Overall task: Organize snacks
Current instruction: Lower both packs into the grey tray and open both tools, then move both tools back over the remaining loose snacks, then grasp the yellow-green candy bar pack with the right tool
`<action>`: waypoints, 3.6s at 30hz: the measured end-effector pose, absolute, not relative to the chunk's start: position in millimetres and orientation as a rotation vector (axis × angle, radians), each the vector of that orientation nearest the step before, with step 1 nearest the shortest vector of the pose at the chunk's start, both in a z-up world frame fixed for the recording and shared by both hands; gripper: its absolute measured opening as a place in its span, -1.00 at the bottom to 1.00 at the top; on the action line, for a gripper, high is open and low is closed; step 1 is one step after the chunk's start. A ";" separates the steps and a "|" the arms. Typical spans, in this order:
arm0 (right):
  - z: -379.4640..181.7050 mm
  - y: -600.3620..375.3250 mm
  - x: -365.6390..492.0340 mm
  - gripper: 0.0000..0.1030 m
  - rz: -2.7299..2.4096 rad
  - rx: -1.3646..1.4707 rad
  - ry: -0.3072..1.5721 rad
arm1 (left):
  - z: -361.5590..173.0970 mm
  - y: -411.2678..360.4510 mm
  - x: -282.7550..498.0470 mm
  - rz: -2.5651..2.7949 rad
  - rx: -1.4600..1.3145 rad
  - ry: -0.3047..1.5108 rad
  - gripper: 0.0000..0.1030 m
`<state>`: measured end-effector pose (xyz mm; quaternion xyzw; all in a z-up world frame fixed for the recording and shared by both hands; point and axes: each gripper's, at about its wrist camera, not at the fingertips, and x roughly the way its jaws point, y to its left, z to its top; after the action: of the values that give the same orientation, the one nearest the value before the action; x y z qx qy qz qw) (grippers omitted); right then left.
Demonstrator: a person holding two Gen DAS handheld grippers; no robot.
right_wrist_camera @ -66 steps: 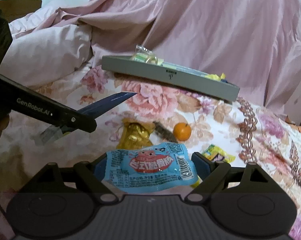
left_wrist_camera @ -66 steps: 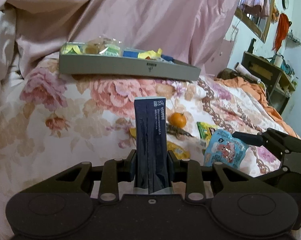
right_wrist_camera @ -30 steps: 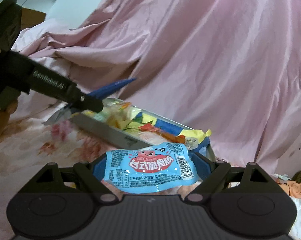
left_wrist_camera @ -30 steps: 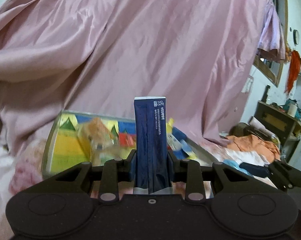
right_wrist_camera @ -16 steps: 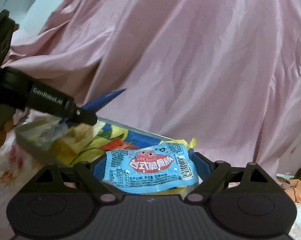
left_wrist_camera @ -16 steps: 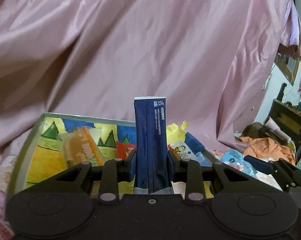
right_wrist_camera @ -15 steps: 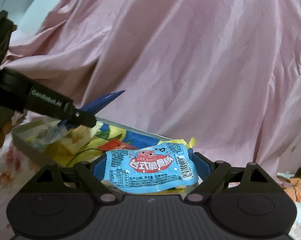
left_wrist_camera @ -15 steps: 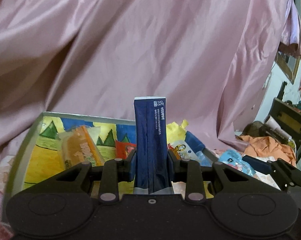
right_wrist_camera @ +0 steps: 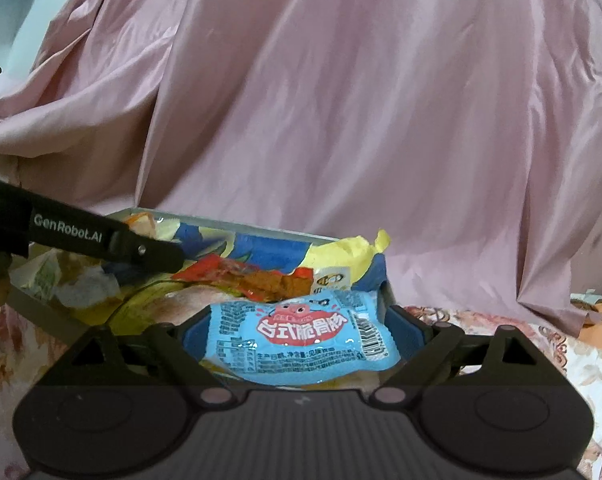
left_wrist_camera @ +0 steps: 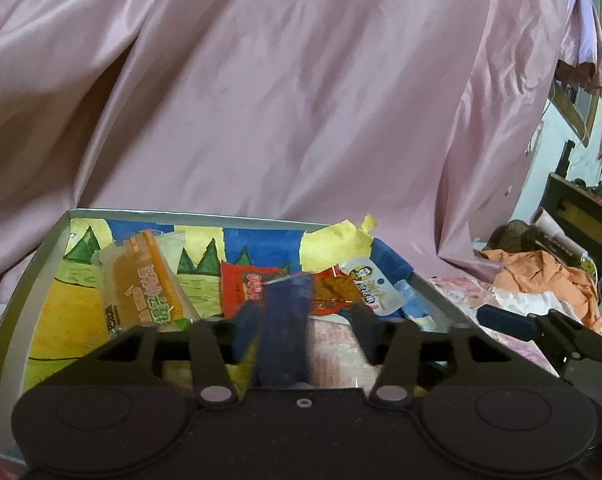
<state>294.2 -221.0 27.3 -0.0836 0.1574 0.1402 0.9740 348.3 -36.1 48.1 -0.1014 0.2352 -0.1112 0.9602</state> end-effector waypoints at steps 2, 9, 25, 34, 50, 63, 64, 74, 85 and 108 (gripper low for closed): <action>29.6 -219.8 289.7 0.97 0.266 -0.173 0.296 | 50.6 -35.7 341.8 -0.222 -0.219 0.458 0.31; 39.7 -223.0 268.6 0.99 0.261 -0.141 0.251 | 59.1 -28.5 311.0 -0.194 -0.262 0.396 0.66; 58.9 -223.0 177.7 1.00 0.264 -0.173 0.107 | 73.3 -5.9 210.3 -0.128 -0.252 0.280 0.98; 59.3 -224.5 128.6 1.00 0.268 -0.174 0.096 | 61.7 -0.1 154.2 -0.116 -0.247 0.283 0.98; 33.3 -236.6 61.0 1.00 0.232 -0.166 0.175 | 35.0 -3.5 84.0 -0.144 -0.216 0.364 0.98; -3.2 -240.6 34.6 1.00 0.188 -0.151 0.334 | 4.8 -11.5 75.9 -0.189 -0.172 0.524 0.98; -6.6 -240.1 34.1 1.00 0.185 -0.156 0.352 | 2.4 -12.2 76.8 -0.193 -0.165 0.541 0.98; -29.6 -235.3 35.4 1.00 0.166 -0.185 0.467 | -18.3 -18.9 83.2 -0.221 -0.140 0.644 0.98; -42.0 -230.5 45.2 1.00 0.149 -0.206 0.542 | -29.2 -22.7 88.5 -0.243 -0.113 0.671 0.98; -55.1 -234.3 74.9 1.00 0.095 -0.228 0.576 | -53.6 -30.4 105.5 -0.272 -0.038 0.691 0.98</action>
<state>74.9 -234.3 -55.1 -0.1123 0.2831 0.0465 0.9513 105.5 -30.4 -53.6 -0.0186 0.3378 -0.1331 0.9316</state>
